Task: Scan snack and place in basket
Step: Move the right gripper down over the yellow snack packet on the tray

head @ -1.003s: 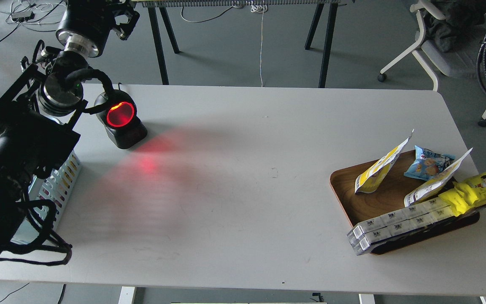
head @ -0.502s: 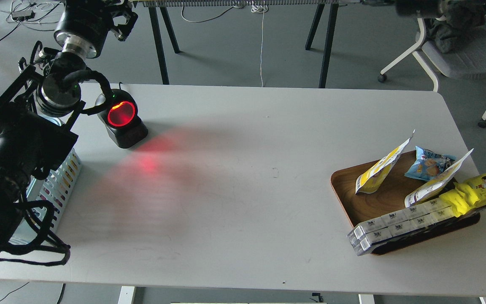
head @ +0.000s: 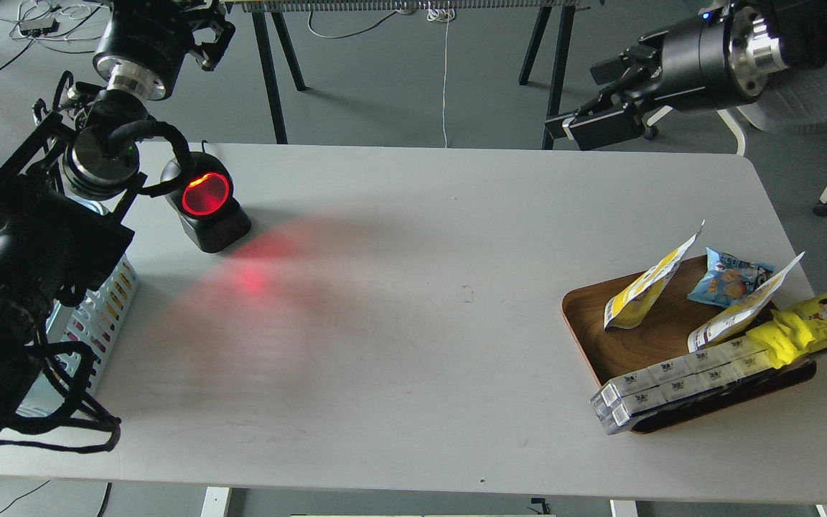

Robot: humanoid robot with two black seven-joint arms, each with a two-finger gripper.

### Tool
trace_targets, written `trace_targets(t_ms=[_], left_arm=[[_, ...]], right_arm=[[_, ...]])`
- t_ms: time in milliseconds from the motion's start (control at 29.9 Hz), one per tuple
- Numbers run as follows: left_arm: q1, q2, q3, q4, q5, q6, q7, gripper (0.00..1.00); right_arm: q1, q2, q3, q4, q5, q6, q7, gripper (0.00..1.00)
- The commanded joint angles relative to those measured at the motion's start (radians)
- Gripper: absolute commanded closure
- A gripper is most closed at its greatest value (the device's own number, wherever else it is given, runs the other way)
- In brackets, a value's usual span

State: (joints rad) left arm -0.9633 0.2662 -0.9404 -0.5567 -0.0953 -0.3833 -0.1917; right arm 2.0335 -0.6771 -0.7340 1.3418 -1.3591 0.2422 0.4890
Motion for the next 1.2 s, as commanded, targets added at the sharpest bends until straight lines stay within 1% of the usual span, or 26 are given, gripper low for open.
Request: trace_targets(t_ms=[0, 134, 268, 334, 468, 568, 702, 869, 1170], left_arm=[[0.0, -0.001, 0.0, 0.001, 0.0, -0.002, -0.002, 0.0], [0.002, -0.002, 0.0, 0.001, 0.002, -0.002, 0.0, 0.0], [0.0, -0.002, 0.0, 0.001, 0.002, -0.002, 0.0, 0.0], [0.0, -0.001, 0.0, 0.003, 0.002, -0.002, 0.0, 0.0], [0.0, 0.001, 0.0, 0.003, 0.002, -0.002, 0.0, 0.0], [0.002, 0.001, 0.0, 0.004, 0.002, -0.002, 0.0, 0.0], [0.002, 0.007, 0.0, 0.006, 0.002, -0.003, 0.0, 0.0], [0.002, 0.014, 0.0, 0.006, 0.002, -0.003, 0.0, 0.0], [0.002, 0.022, 0.0, 0.006, 0.003, -0.003, 0.0, 0.0]], right_arm=[[0.01, 0.002, -0.019, 0.039, -0.07, -0.001, 0.0, 0.01], [0.01, 0.016, -0.03, 0.051, -0.165, -0.02, 0.0, 0.01], [0.008, 0.031, -0.061, 0.05, -0.232, -0.093, 0.0, 0.02], [0.005, 0.054, -0.088, 0.046, -0.248, -0.113, 0.0, 0.02], [0.004, 0.07, -0.13, 0.046, -0.267, -0.116, 0.0, 0.03], [-0.001, 0.068, -0.178, 0.046, -0.333, -0.116, 0.0, 0.03], [-0.001, 0.03, -0.246, 0.065, -0.365, -0.118, 0.0, 0.05], [-0.002, -0.039, -0.263, 0.126, -0.37, -0.118, 0.0, 0.05], [-0.007, -0.07, -0.281, 0.128, -0.379, -0.118, 0.0, 0.06]])
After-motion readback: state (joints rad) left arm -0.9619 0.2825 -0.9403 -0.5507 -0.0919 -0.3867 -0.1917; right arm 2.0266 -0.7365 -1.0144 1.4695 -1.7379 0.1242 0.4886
